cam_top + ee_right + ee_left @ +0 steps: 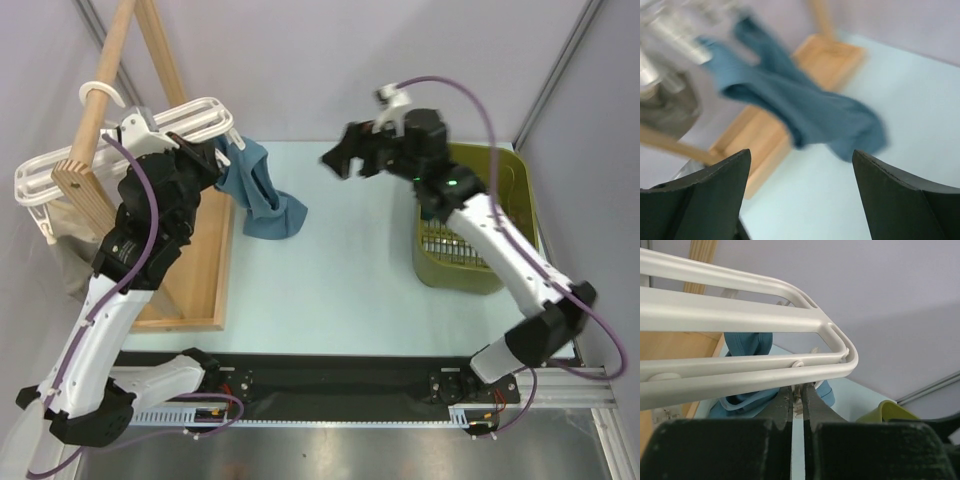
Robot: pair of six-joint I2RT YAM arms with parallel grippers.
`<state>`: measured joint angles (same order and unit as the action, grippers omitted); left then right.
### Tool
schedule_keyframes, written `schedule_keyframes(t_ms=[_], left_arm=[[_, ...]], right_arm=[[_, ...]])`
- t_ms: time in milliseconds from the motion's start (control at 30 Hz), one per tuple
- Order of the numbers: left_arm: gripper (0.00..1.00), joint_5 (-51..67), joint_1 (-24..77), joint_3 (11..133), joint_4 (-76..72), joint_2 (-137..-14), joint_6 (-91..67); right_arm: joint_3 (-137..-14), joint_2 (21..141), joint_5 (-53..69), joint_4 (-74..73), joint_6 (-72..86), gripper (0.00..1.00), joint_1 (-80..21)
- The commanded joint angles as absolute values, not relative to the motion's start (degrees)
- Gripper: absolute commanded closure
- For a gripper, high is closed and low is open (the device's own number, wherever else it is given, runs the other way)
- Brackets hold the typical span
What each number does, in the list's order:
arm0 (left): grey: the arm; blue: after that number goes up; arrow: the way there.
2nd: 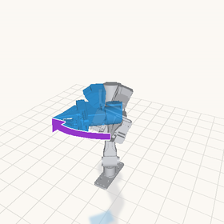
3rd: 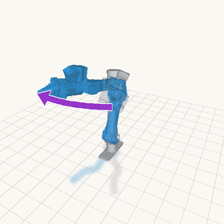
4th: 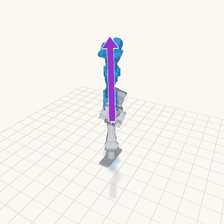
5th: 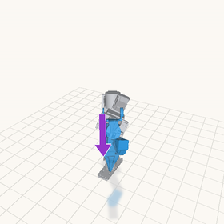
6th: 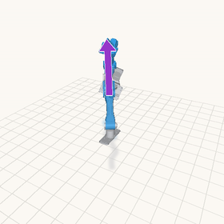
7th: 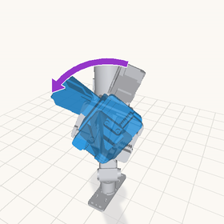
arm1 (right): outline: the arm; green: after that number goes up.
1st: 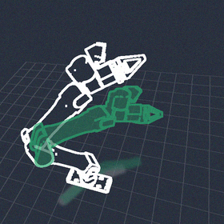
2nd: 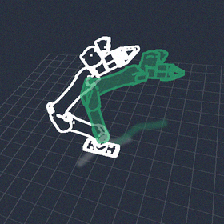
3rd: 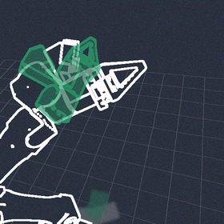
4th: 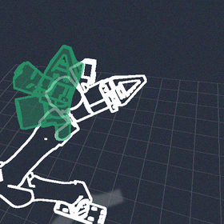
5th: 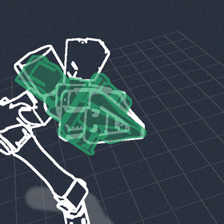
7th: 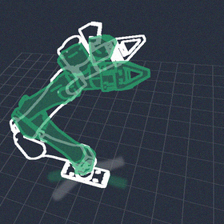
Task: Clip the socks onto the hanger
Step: Open the clamp at the hanger, then pick up the sock from the bin.
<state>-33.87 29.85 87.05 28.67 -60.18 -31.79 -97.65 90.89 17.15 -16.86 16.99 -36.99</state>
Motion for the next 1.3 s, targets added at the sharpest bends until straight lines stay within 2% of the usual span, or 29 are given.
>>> schedule_keyframes(t_ms=[0, 67, 167, 267, 333, 433, 667, 800, 900, 1033, 1067, 1167, 1200, 1267], left_arm=[[1.00, -33.05, 29.88, 87.19, 28.65, -58.27, -30.24], [1.00, -32.52, 29.88, 87.36, 28.74, -58.01, -29.97], [1.00, -31.99, 29.88, 86.93, 29.18, -57.48, -30.23], [1.00, -31.55, 29.88, 85.61, 28.48, -56.52, -30.59], [1.00, -31.03, 29.88, 85.69, 28.48, -56.60, -30.85], [1.00, -30.24, 29.88, 85.69, 28.56, -56.60, -30.85], [1.00, -30.14, 29.88, 85.25, 29.36, -56.52, -29.79], [1.00, -30.15, 29.88, 84.03, 29.09, -56.16, -30.41], [1.00, -30.06, 29.88, 82.27, 28.83, -55.81, -31.64], [1.00, -31.11, 29.88, 82.09, 28.30, -56.42, -31.29], [1.00, -31.11, 29.88, 82.18, 28.13, -56.51, -31.20], [1.00, -30.50, 29.88, 83.32, 28.91, -57.22, -30.94], [1.00, -30.24, 29.88, 84.19, 29.26, -57.56, -30.94], [1.00, -29.97, 29.88, 84.55, 29.36, -57.48, -31.02]], right_arm=[[-90.75, 82.63, 5.91, -23.29, 19.85, 0.13, -26.92], [-86.51, 79.02, 2.40, -22.51, 21.52, 0.20, -19.21], [-78.77, 76.82, 4.56, -19.35, 26.00, 0.28, -10.93], [-75.32, 80.39, 6.68, -15.21, 28.82, 0.37, -2.39], [-75.15, 83.22, 6.68, -14.95, 29.88, 0.39, 2.17], [-75.06, 89.54, 9.31, -12.14, 30.67, 0.35, 5.53], [-79.80, 102.21, 13.44, -11.25, 24.35, 0.16, 8.44], [-83.57, 106.78, 14.85, -11.25, 23.29, 0.16, 8.53], [-87.00, 110.73, 17.13, -12.92, 23.20, 0.20, 8.53], [-87.37, 112.59, 18.72, -12.31, 23.91, 0.44, 8.09], [-87.36, 111.98, 17.85, -11.87, 23.91, 0.63, 8.00], [-87.63, 109.44, 17.31, -11.17, 24.87, 0.92, 7.65], [-87.80, 108.73, 17.31, -10.81, 25.13, 0.98, 7.65], [-89.73, 107.50, 15.83, -11.60, 25.66, 1.00, 7.65]])
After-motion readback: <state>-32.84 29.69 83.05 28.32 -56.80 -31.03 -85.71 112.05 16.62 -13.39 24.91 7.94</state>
